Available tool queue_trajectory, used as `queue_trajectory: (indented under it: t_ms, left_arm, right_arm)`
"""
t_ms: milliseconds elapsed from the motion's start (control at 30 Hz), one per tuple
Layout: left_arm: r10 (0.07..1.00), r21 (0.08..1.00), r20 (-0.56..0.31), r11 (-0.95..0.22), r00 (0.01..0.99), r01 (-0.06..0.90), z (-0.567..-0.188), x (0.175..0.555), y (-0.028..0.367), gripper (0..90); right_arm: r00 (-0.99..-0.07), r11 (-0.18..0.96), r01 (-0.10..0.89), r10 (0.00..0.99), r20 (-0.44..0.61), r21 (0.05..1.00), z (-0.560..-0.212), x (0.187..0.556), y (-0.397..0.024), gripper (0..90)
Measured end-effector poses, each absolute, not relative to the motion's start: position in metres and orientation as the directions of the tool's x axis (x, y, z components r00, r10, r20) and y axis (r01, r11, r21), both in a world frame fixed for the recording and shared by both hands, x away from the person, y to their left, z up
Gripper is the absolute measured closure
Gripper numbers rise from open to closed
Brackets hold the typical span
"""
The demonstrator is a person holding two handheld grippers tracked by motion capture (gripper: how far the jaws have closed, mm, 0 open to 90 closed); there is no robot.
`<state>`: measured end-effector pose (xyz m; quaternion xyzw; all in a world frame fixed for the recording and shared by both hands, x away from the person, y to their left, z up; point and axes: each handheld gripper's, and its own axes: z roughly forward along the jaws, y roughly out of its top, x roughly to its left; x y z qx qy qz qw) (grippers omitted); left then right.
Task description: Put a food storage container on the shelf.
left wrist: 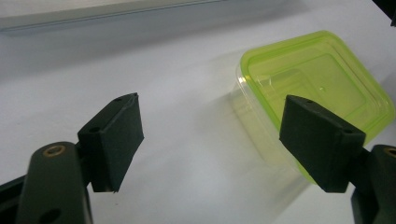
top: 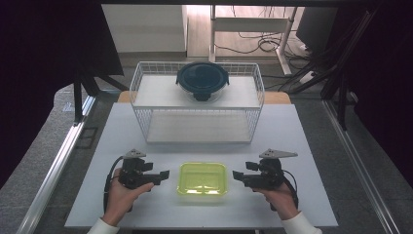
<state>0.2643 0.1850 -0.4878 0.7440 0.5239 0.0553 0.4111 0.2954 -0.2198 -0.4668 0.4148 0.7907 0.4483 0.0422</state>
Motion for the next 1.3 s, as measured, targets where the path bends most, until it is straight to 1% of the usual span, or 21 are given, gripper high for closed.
queue_trajectory:
  t_ms: [267, 400, 700, 800, 1000, 1167, 1300]
  left_arm:
    - [0.803, 0.676, -0.362, -0.124, 0.474, 0.726, -0.485, 0.266, 0.179, 22.6]
    - [0.791, 0.658, -0.403, -0.100, 0.461, 0.747, -0.488, 0.269, 0.179, 23.5]
    - [0.748, 0.614, -0.477, -0.092, 0.462, 0.784, -0.498, 0.276, 0.170, 27.3]
    - [0.726, 0.592, -0.522, -0.070, 0.448, 0.803, -0.502, 0.280, 0.168, 28.1]
    - [0.688, 0.565, -0.582, -0.042, 0.434, 0.824, -0.507, 0.281, 0.168, 29.1]
    - [0.679, 0.560, -0.595, -0.033, 0.430, 0.828, -0.510, 0.280, 0.161, 28.9]
    - [0.668, 0.551, -0.609, -0.031, 0.427, 0.834, -0.514, 0.282, 0.157, 29.2]
  right_arm:
    - [-0.647, 0.240, 0.631, 0.687, 0.330, 0.738, -0.464, 0.290, -0.219, 30.1]
    - [-0.633, 0.225, 0.643, 0.694, 0.343, 0.732, -0.464, 0.290, -0.219, 31.0]
    - [-0.626, 0.234, 0.665, 0.693, 0.358, 0.709, -0.471, 0.293, -0.209, 31.5]
    - [-0.612, 0.221, 0.683, 0.692, 0.381, 0.696, -0.476, 0.295, -0.204, 31.5]
    - [-0.602, 0.224, 0.712, 0.682, 0.415, 0.666, -0.485, 0.300, -0.194, 31.9]
    - [-0.593, 0.224, 0.728, 0.681, 0.431, 0.648, -0.493, 0.302, -0.192, 35.3]
    - [-0.565, 0.197, 0.759, 0.675, 0.475, 0.621, -0.501, 0.304, -0.195, 38.9]
